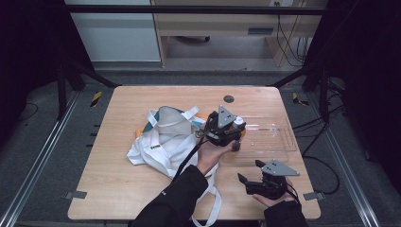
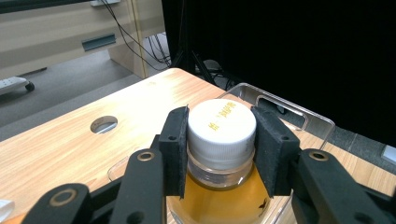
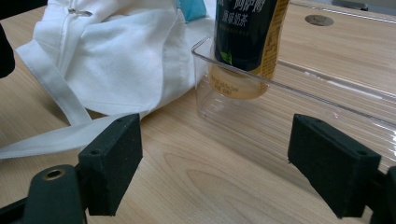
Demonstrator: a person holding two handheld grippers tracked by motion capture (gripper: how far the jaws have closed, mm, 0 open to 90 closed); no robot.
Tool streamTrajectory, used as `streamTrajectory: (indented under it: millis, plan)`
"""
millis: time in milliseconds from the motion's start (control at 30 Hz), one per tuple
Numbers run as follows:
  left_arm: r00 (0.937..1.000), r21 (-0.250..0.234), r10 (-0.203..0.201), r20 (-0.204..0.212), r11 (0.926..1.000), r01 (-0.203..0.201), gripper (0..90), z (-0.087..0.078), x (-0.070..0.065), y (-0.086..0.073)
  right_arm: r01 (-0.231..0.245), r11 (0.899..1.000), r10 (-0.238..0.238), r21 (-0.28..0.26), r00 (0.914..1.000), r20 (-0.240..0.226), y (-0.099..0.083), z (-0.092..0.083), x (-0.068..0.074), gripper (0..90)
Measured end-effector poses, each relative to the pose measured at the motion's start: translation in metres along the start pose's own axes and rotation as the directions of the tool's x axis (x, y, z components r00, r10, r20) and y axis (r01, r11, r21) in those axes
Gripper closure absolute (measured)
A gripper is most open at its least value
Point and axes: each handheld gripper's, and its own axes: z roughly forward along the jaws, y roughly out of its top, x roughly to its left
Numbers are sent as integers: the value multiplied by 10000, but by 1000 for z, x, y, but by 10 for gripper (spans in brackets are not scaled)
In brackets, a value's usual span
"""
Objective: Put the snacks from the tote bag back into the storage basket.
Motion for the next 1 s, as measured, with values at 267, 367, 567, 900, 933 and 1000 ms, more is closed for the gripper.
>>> streamTrajectory:
  millis: [267, 367, 567, 900, 933, 1000]
  plan:
    - [10000, 185, 35, 24, 9998, -36, 586, 3, -1, -8, -42, 10000, 42, 33, 10000, -14, 0, 0, 0, 179]
    - [10000, 274, 37, 16, 9996, -38, 586, 5, -1, -12, -38, 10000, 38, 33, 10000, -13, 0, 0, 0, 179]
    - [10000, 359, 28, 21, 9994, -28, 585, 7, -2, -17, -12, 10000, 12, 58, 10000, 12, 0, 0, 0, 178]
    - [10000, 516, 68, 34, 9986, -69, 585, 11, -2, -25, -31, 10000, 31, 22, 10000, 19, 0, 0, 0, 177]
    - [10000, 499, 67, 31, 9987, -69, 585, 11, -3, -25, -21, 10000, 21, 34, 10000, 22, 0, 0, 0, 177]
    - [10000, 477, 83, 34, 9988, -85, 585, 11, -3, -25, -44, 10000, 44, 25, 10000, 24, 0, 0, 0, 177]
